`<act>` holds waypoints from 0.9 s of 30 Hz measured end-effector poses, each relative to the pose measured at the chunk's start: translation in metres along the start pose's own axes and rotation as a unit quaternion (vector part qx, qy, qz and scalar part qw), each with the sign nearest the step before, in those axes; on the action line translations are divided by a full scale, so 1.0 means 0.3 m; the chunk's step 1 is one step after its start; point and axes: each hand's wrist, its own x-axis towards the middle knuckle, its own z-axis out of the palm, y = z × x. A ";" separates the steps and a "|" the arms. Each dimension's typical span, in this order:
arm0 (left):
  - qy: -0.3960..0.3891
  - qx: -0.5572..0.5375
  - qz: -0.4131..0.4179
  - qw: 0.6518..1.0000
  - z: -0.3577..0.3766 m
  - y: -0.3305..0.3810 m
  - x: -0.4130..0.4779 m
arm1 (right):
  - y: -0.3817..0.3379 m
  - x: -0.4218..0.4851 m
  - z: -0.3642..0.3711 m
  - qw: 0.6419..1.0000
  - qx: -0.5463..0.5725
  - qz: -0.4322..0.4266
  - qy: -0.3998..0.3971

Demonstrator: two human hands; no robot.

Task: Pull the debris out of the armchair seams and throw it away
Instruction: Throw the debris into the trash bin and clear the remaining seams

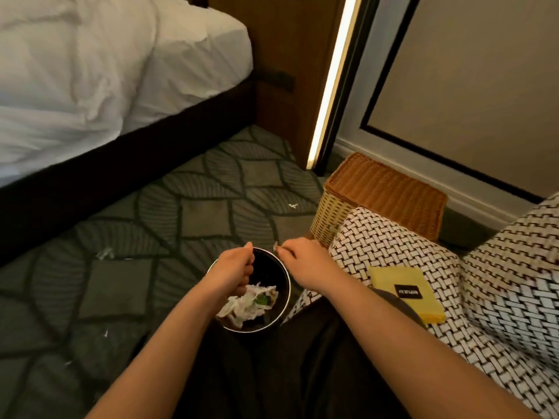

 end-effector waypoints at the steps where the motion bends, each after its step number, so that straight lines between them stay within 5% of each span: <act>1: 0.025 0.006 -0.003 1.000 -0.022 -0.023 0.034 | 0.005 0.037 0.020 1.000 -0.014 0.007 -0.021; 8: 0.139 0.174 0.054 0.973 -0.087 -0.096 0.197 | 0.040 0.226 0.162 0.994 -0.003 0.054 -0.100; 16: 0.137 0.207 -0.002 0.969 -0.100 -0.128 0.306 | 0.059 0.284 0.173 0.988 -0.006 0.098 -0.123; 27: 0.094 0.133 0.070 0.984 -0.055 -0.073 0.161 | 0.049 0.170 -0.027 0.987 0.036 0.087 -0.128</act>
